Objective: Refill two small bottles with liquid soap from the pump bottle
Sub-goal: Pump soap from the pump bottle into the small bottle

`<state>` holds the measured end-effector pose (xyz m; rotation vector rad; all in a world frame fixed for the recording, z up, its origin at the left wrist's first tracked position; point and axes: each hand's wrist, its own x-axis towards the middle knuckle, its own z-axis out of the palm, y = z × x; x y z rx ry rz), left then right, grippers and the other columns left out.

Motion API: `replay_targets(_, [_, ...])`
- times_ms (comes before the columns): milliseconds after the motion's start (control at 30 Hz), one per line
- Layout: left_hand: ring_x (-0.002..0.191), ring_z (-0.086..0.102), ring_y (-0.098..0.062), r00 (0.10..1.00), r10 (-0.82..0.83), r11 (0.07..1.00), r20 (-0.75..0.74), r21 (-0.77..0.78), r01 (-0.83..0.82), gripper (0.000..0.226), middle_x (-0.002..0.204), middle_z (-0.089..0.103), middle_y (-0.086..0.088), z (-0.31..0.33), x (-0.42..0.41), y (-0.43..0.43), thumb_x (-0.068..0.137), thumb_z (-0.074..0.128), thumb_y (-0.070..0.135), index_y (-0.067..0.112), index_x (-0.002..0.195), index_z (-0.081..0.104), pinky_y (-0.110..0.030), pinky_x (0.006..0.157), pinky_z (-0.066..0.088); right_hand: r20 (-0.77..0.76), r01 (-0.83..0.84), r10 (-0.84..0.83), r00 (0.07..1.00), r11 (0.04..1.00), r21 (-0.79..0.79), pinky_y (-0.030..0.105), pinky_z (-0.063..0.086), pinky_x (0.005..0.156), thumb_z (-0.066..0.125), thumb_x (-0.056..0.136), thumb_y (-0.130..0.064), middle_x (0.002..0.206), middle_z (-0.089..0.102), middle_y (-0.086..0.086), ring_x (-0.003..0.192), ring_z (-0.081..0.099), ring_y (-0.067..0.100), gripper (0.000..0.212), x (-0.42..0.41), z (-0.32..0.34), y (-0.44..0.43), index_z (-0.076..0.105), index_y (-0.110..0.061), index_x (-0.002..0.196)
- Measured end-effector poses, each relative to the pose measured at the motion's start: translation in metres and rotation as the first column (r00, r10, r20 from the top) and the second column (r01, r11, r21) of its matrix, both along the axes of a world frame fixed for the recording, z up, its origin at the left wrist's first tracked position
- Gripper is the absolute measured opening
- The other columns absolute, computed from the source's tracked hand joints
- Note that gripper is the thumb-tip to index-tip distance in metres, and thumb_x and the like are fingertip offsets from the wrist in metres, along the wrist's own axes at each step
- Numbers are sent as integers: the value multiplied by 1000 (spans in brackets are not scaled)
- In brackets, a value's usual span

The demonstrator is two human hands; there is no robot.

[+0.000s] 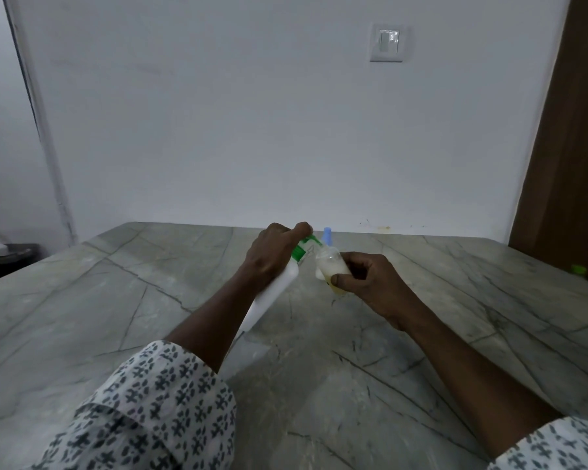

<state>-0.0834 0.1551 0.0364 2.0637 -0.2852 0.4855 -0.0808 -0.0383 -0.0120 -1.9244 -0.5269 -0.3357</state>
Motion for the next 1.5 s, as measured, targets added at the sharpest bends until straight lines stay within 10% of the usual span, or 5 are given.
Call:
replay_targets(467, [72, 61, -38, 1000, 16, 1000, -22, -8, -16, 101, 84, 70, -28, -1, 4, -1, 59, 41, 84, -10, 81, 69, -55, 88, 51, -15, 8, -8, 1000, 1000, 23, 47, 55, 93, 74, 82, -17, 114, 71, 4, 102, 68, 21, 45, 2, -1, -1, 65, -12, 125])
replay_targets(800, [89, 57, -45, 998, 23, 996, 51, 83, -28, 51, 86, 64, -25, -2, 3, 0, 79, 33, 47, 6, 87, 63, -52, 81, 47, 3, 0, 0, 1000, 1000, -30, 43, 56, 91, 75, 81, -17, 112, 72, 1, 98, 70, 15, 43, 1, -3, 1, 66, -14, 123])
replay_targets(1167, [69, 57, -40, 999, 36, 999, 3, 39, -36, 84, 82, 66, -33, -1, 5, 0, 68, 43, 79, -2, 69, 66, -56, 84, 50, -8, 5, -5, 1000, 1000, 24, 45, 56, 91, 75, 82, -17, 111, 72, 2, 101, 69, 18, 42, 2, -2, -2, 66, -13, 123])
replay_targets(1267, [82, 63, -45, 999, 22, 995, 39, 99, -26, 50, 83, 68, -27, 0, 3, -1, 76, 39, 68, 30, 64, 69, -56, 85, 50, -10, 4, -4, 1000, 1000, 17, 43, 56, 91, 75, 82, -16, 112, 72, 2, 100, 69, 17, 41, 1, -2, -1, 66, -14, 122])
replay_targets(1500, [82, 55, -36, 996, 44, 977, 74, 205, -59, 43, 86, 61, -16, -7, 9, 5, 84, 28, 38, 13, 99, 60, -47, 79, 47, 1, 0, 0, 1000, 999, -34, 37, 56, 91, 75, 82, -16, 113, 71, 0, 99, 69, 14, 42, -1, -3, 3, 65, -15, 123])
